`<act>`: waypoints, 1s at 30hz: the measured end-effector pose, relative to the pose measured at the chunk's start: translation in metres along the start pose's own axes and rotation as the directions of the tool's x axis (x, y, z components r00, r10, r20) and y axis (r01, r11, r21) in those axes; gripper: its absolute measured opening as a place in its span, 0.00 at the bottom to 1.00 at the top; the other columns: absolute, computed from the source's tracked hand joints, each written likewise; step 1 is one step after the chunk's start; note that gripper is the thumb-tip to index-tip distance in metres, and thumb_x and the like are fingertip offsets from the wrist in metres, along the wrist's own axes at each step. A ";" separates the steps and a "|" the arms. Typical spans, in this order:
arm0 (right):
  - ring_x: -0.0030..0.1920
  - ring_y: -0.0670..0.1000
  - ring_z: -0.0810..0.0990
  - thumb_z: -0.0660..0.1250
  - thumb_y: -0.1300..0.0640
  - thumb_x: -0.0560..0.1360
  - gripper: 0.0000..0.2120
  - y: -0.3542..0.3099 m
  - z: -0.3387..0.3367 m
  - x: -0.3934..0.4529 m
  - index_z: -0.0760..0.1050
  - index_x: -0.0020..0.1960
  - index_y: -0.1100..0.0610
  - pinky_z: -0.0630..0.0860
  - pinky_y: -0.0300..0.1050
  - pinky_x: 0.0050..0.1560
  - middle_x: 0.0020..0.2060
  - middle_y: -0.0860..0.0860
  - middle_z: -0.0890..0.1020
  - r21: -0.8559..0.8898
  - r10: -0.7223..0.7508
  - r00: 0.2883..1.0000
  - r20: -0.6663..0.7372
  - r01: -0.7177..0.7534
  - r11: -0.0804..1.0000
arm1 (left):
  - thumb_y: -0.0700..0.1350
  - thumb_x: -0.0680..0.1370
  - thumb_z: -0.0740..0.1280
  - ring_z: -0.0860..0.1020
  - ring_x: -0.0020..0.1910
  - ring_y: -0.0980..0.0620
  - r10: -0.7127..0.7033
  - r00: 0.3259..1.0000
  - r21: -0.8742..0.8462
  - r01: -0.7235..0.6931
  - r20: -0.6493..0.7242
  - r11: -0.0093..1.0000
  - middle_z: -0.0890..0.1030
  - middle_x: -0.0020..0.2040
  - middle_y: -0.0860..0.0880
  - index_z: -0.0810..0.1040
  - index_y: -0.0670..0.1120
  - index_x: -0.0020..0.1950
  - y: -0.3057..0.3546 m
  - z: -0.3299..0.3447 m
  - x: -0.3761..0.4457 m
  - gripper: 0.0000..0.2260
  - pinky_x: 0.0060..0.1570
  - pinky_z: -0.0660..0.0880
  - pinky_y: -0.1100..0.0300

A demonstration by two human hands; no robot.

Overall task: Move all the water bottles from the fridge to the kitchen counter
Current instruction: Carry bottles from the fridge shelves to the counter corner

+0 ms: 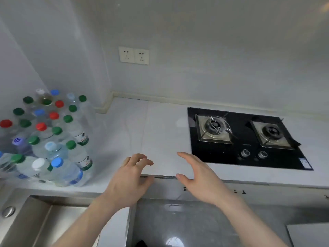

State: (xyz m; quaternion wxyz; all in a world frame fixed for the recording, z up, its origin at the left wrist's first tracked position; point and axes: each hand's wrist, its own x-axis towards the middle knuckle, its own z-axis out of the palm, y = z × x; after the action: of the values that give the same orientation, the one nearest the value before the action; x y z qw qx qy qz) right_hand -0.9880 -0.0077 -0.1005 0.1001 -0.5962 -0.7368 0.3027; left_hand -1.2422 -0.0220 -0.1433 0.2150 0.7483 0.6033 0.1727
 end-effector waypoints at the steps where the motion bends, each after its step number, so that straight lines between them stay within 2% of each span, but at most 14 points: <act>1: 0.76 0.37 0.61 0.67 0.46 0.82 0.31 0.014 -0.010 -0.015 0.59 0.81 0.40 0.55 0.27 0.66 0.78 0.35 0.62 0.018 0.030 0.999 -0.033 -0.029 0.999 | 0.54 0.80 0.66 0.67 0.67 0.56 0.040 0.999 -0.011 -0.040 0.025 0.999 0.67 0.69 0.61 0.74 0.59 0.68 0.017 0.006 0.007 0.16 0.60 0.67 0.66; 7: 0.78 0.39 0.61 0.68 0.46 0.81 0.31 0.106 -0.069 -0.121 0.60 0.80 0.39 0.61 0.39 0.77 0.78 0.36 0.62 0.122 0.187 0.952 -0.242 -0.161 0.979 | 0.55 0.80 0.67 0.66 0.69 0.56 0.301 0.946 -0.030 -0.300 0.120 0.953 0.66 0.72 0.61 0.73 0.59 0.69 0.146 0.050 0.042 0.17 0.65 0.63 0.67; 8: 0.77 0.38 0.61 0.68 0.46 0.81 0.31 0.120 -0.076 -0.136 0.60 0.80 0.39 0.62 0.38 0.76 0.78 0.36 0.62 0.142 0.214 0.941 -0.261 -0.182 0.973 | 0.55 0.80 0.67 0.66 0.69 0.56 0.337 0.933 -0.028 -0.336 0.130 0.941 0.66 0.72 0.61 0.73 0.58 0.69 0.168 0.057 0.045 0.17 0.65 0.62 0.67; 11: 0.76 0.36 0.63 0.69 0.46 0.80 0.31 0.168 -0.099 -0.192 0.60 0.79 0.39 0.58 0.23 0.68 0.78 0.35 0.60 0.171 0.278 0.907 -0.316 -0.234 0.957 | 0.57 0.80 0.66 0.65 0.70 0.57 0.440 0.883 -0.036 -0.440 0.164 0.897 0.65 0.73 0.61 0.73 0.58 0.69 0.242 0.085 0.049 0.17 0.68 0.62 0.66; 12: 0.76 0.37 0.62 0.69 0.46 0.80 0.32 0.188 -0.108 -0.216 0.60 0.80 0.38 0.59 0.24 0.69 0.79 0.35 0.59 0.171 0.302 0.894 -0.330 -0.258 0.951 | 0.57 0.80 0.66 0.65 0.71 0.57 0.479 0.861 -0.042 -0.479 0.173 0.877 0.65 0.73 0.61 0.73 0.59 0.69 0.274 0.098 0.048 0.18 0.69 0.63 0.64; 14: 0.79 0.40 0.61 0.69 0.44 0.79 0.33 0.219 -0.120 -0.254 0.60 0.80 0.39 0.62 0.35 0.75 0.80 0.36 0.58 0.166 0.323 0.874 -0.364 -0.281 0.945 | 0.58 0.80 0.66 0.64 0.71 0.58 0.523 0.829 -0.051 -0.524 0.198 0.850 0.64 0.73 0.62 0.72 0.60 0.69 0.320 0.119 0.044 0.18 0.71 0.64 0.60; 15: 0.79 0.41 0.61 0.69 0.44 0.79 0.33 0.233 -0.127 -0.275 0.60 0.80 0.39 0.61 0.37 0.77 0.81 0.37 0.58 0.170 0.343 0.858 -0.384 -0.299 0.939 | 0.58 0.80 0.66 0.64 0.71 0.59 0.551 0.809 -0.054 -0.553 0.204 0.831 0.64 0.72 0.63 0.72 0.60 0.69 0.344 0.129 0.042 0.18 0.71 0.65 0.60; 20: 0.81 0.43 0.58 0.69 0.43 0.80 0.33 0.291 -0.157 -0.361 0.59 0.80 0.39 0.53 0.36 0.78 0.81 0.38 0.56 0.203 0.432 0.779 -0.453 -0.382 0.902 | 0.57 0.80 0.66 0.63 0.71 0.60 0.655 0.726 -0.072 -0.657 0.212 0.751 0.65 0.72 0.63 0.73 0.59 0.69 0.442 0.170 0.027 0.17 0.71 0.64 0.60; 26: 0.81 0.42 0.57 0.67 0.42 0.80 0.32 0.343 -0.186 -0.462 0.59 0.80 0.39 0.52 0.35 0.77 0.81 0.39 0.56 0.265 0.534 0.640 -0.552 -0.472 0.841 | 0.57 0.80 0.67 0.64 0.68 0.61 0.770 0.573 -0.133 -0.771 0.280 0.622 0.64 0.71 0.63 0.72 0.60 0.69 0.558 0.225 0.008 0.17 0.65 0.59 0.67; 30: 0.80 0.41 0.57 0.67 0.42 0.80 0.31 0.372 -0.201 -0.524 0.60 0.80 0.40 0.53 0.33 0.75 0.81 0.37 0.57 0.327 0.604 0.513 -0.610 -0.532 0.781 | 0.56 0.79 0.67 0.63 0.69 0.63 0.835 0.469 -0.176 -0.831 0.286 0.527 0.65 0.70 0.64 0.72 0.61 0.67 0.635 0.261 0.004 0.17 0.64 0.58 0.69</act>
State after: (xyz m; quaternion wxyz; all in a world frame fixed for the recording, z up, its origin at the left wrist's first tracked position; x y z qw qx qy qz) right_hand -0.4408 -0.3945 -0.0394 0.2897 -0.8656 -0.3929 0.1114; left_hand -0.5796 -0.1616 -0.0283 0.2074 0.9628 0.1157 0.1288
